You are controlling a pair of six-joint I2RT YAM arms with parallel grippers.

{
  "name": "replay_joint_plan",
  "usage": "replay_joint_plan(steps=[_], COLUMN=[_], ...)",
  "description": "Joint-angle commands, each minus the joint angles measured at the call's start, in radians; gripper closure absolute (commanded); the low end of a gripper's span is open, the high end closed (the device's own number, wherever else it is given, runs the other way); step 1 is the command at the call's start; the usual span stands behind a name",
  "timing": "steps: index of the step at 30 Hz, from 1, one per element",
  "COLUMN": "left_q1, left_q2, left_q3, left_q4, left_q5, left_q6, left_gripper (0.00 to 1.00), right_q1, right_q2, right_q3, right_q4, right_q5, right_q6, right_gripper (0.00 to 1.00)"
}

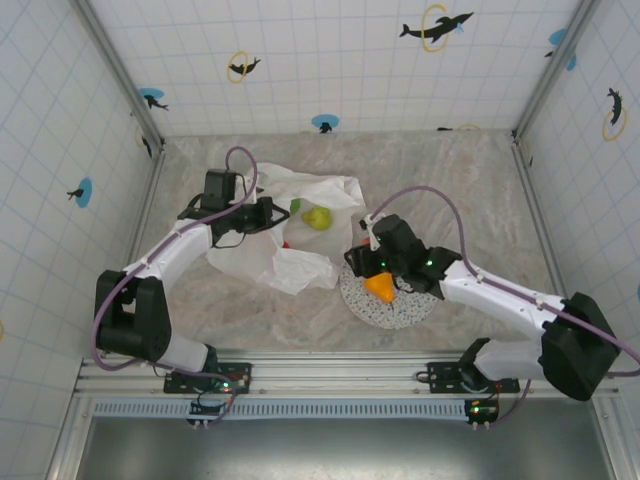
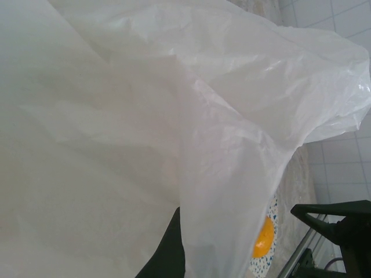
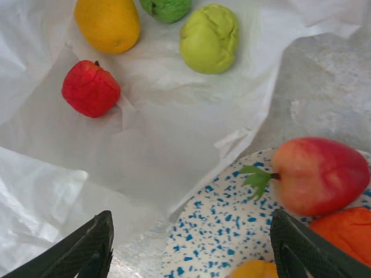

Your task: Place the fruits into the plastic bag

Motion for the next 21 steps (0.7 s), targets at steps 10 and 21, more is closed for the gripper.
replay_joint_plan(steps=[10, 21], left_q1=[0.004, 0.004], left_q2=[0.007, 0.013], left_q3=[0.013, 0.014], left_q4=[0.004, -0.01], left_q5=[0.015, 0.011], left_q6=[0.018, 0.032], left_gripper=[1.0, 1.0], right_q1=[-0.229, -0.243], right_q2=[0.213, 0.49], right_q3=[0.004, 0.165], right_q4=[0.34, 0.405], right_q5=[-0.23, -0.315], right_q6=[0.058, 0.042], right_gripper=[0.41, 0.44])
